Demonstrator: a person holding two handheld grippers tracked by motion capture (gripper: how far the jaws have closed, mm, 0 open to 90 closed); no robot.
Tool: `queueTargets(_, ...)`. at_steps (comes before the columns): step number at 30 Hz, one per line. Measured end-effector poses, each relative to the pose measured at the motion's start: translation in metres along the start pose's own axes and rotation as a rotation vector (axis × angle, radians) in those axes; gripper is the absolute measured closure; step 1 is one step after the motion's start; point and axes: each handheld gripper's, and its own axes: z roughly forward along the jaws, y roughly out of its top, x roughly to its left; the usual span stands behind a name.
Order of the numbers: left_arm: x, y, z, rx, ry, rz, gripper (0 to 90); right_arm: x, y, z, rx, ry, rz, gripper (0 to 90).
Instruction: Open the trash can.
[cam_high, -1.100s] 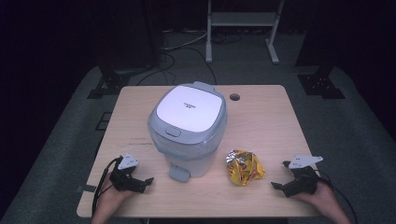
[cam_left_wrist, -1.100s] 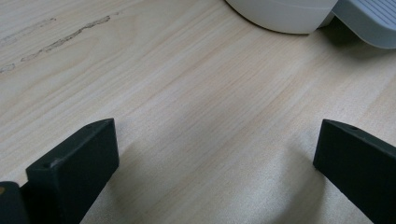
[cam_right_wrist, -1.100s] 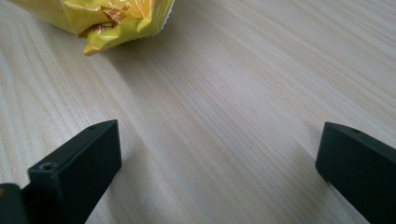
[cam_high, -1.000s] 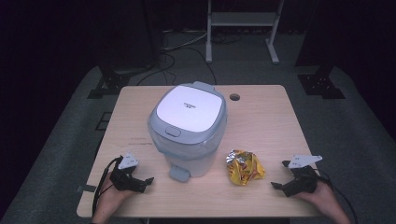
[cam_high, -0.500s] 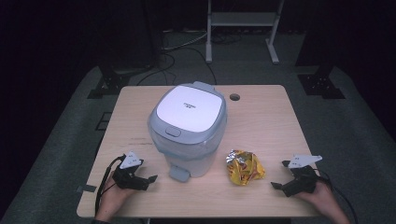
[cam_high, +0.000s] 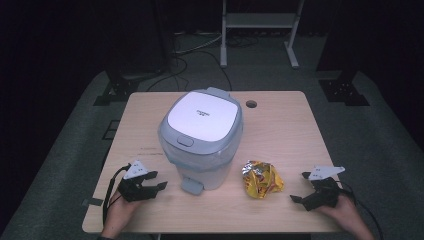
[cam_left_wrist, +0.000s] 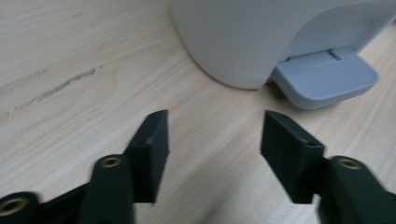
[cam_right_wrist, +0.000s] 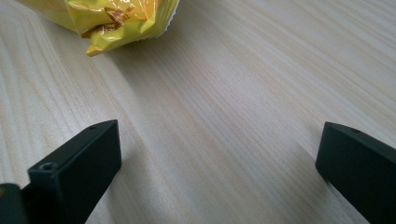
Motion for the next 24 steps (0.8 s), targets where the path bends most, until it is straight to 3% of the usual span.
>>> queueTargets(1,-0.001,0.002,-0.003,-0.013,-0.007,0.011,49.5,0.0,0.0,0.0,0.0,0.0,0.001,0.0)
queueTargets(5,-0.003,0.006,-0.007,-0.019,-0.024,-0.002,59.7,0.0,0.0,0.0,0.0,0.0,0.0,0.0)
queueTargets(9,-0.006,0.011,-0.011,-0.016,-0.058,-0.007,67.8,0.0,0.0,0.0,0.0,0.0,0.0,0.0)
queueTargets(19,-0.008,0.019,-0.021,-0.033,-0.09,-0.016,88.4,0.0,0.0,0.0,0.0,0.0,0.001,0.0)
queueTargets(24,-0.01,0.024,-0.025,-0.035,-0.106,-0.007,90.0,0.0,0.0,0.0,0.0,0.0,0.001,0.0)
